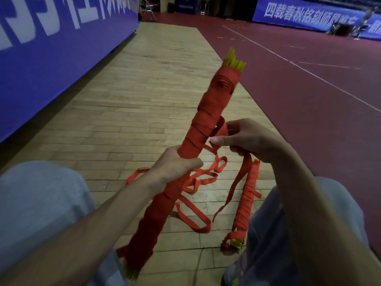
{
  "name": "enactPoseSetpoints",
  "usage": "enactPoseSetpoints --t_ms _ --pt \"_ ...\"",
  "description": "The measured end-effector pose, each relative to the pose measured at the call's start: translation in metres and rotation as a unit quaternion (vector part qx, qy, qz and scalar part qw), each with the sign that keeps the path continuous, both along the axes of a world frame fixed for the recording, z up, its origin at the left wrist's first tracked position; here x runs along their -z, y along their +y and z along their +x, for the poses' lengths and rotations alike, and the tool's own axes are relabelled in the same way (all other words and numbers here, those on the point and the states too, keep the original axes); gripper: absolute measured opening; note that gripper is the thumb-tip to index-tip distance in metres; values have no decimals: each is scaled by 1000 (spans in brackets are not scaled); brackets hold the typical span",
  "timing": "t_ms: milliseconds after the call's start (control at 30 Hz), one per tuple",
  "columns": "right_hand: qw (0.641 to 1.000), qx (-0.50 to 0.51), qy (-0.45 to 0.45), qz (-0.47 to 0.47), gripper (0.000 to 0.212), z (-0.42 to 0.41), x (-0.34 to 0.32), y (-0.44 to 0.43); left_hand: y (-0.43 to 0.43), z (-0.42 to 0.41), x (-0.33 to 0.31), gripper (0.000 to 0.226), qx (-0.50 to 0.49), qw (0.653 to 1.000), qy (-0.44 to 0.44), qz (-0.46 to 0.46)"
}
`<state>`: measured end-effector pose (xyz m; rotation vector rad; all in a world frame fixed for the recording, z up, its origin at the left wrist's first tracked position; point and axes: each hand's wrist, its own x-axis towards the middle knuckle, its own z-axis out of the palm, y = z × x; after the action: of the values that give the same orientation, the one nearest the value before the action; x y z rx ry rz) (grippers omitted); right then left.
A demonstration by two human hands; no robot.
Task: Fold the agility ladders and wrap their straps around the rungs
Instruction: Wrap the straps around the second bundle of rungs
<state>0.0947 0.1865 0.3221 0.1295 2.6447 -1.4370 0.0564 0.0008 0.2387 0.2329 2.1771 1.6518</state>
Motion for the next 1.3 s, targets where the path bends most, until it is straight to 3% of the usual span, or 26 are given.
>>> enactPoseSetpoints --t_ms 67,200,400,600,800,933,1133,1300 --pt "999 -28 7 -32 53 1 -2 2 0 0 -1 26 -10 1000 -10 19" --pt "997 -73 12 -38 28 0 -3 7 -2 -4 -4 24 -17 999 -16 42" --pt "999 -19 -11 24 32 -5 2 4 -6 -3 -7 15 -1 1000 13 27" --pt "996 75 -19 -53 33 -6 -1 4 -6 -1 -9 17 11 999 29 9" --pt "993 79 6 -86 36 -5 -3 -1 -4 -3 -8 24 -7 999 51 -6" --pt "997 63 40 -38 35 -7 0 -6 -4 -6 -3 23 -26 997 69 -29" --pt "977 32 143 152 20 -6 6 -13 -4 -5 -4 24 -45 991 98 -84" --pt "967 28 163 191 26 -12 8 -15 -2 -3 -9 36 -57 979 137 -142"
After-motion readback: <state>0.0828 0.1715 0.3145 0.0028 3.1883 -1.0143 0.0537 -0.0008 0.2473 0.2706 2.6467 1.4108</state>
